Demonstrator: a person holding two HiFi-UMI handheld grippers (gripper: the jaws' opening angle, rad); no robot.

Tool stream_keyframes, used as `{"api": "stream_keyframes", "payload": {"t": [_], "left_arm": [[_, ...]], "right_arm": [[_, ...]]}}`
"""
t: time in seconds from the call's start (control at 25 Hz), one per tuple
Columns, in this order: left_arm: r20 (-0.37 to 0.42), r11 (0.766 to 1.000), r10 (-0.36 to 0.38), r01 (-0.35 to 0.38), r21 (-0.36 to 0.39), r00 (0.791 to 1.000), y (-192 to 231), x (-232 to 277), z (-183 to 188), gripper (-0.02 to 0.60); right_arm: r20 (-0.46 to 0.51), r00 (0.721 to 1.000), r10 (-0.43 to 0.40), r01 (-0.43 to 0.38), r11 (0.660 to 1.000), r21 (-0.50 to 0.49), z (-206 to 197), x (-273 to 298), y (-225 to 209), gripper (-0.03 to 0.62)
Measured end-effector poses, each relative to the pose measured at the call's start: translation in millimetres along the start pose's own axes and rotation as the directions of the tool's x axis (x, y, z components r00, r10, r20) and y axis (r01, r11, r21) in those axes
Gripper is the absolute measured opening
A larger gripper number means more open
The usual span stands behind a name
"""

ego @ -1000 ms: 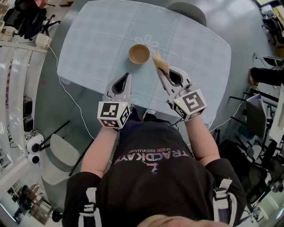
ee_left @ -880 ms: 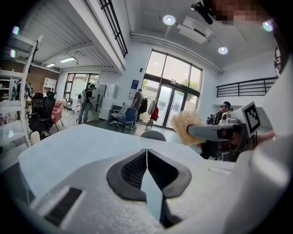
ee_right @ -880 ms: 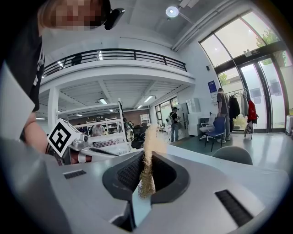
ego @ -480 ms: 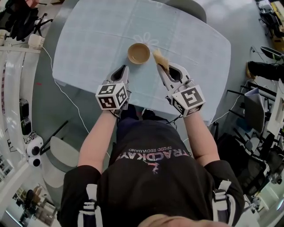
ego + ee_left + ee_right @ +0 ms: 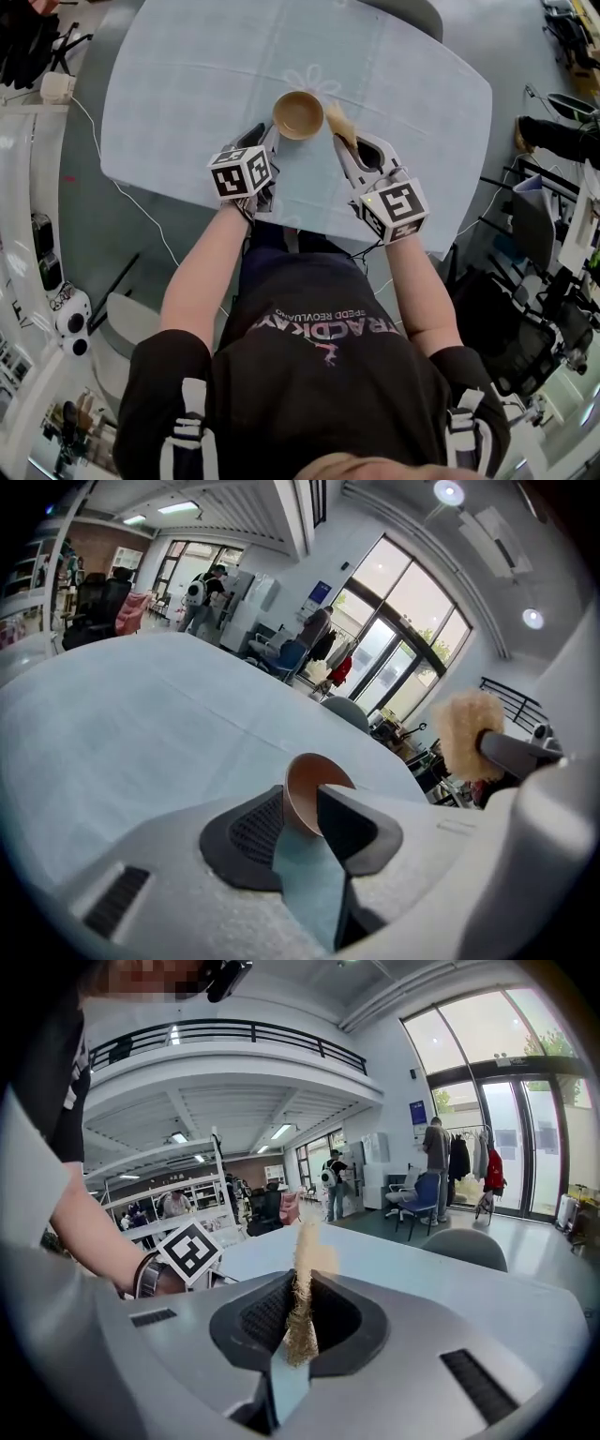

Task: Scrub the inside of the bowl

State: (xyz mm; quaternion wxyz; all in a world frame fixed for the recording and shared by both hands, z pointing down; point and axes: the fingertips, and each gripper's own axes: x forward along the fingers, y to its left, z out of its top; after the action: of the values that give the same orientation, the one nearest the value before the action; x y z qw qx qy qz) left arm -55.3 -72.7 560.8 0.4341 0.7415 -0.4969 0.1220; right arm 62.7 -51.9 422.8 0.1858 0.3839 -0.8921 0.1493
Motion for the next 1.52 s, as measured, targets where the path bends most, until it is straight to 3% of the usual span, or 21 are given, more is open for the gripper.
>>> {"api": "stream_keyframes", "payload": {"t": [0.6,0.76,0.92,1.2,1.28,1.36,1.44,1.52], "left_arm": [[-0.164,0.999,-0.035,0.041,0.032,0.986,20,64,-3,0.116],[-0.171,0.999,-0.01,0.015,0.03,0.985,26,68,-4,0.04],[-0.153,1.0,-0.009,0.011,0.013,0.988,27,67,-1,0.029],[-0.113,0.998,0.007,0.001,0.07,0.994,21,53,10,0.028],[-0.101,0.995,0.016,-0.006,0.099,0.995,18,48,15,0.028],[-0.088,0.986,0.024,-0.01,0.164,0.996,11,41,20,0.028],[-0.074,0.97,0.03,-0.011,0.243,0.997,3,34,24,0.028],[-0.061,0.952,0.03,-0.01,0.306,0.998,-5,28,27,0.028]], "right_arm": [[-0.072,0.997,-0.028,0.033,0.998,0.061,-15,54,-18,0.032],[-0.079,0.997,-0.025,0.03,0.997,0.067,-16,59,-18,0.032],[-0.098,0.995,-0.022,0.028,0.998,0.06,-21,63,-18,0.032],[-0.148,0.989,-0.016,0.016,1.0,-0.001,-25,69,-10,0.032],[-0.18,0.983,-0.028,0.017,0.998,-0.066,-27,72,-6,0.032],[-0.23,0.971,-0.062,0.011,0.977,-0.213,-31,75,-3,0.032],[-0.276,0.956,-0.102,-0.018,0.915,-0.402,-34,78,1,0.032],[-0.312,0.941,-0.135,-0.069,0.824,-0.563,-40,81,7,0.032]]}}
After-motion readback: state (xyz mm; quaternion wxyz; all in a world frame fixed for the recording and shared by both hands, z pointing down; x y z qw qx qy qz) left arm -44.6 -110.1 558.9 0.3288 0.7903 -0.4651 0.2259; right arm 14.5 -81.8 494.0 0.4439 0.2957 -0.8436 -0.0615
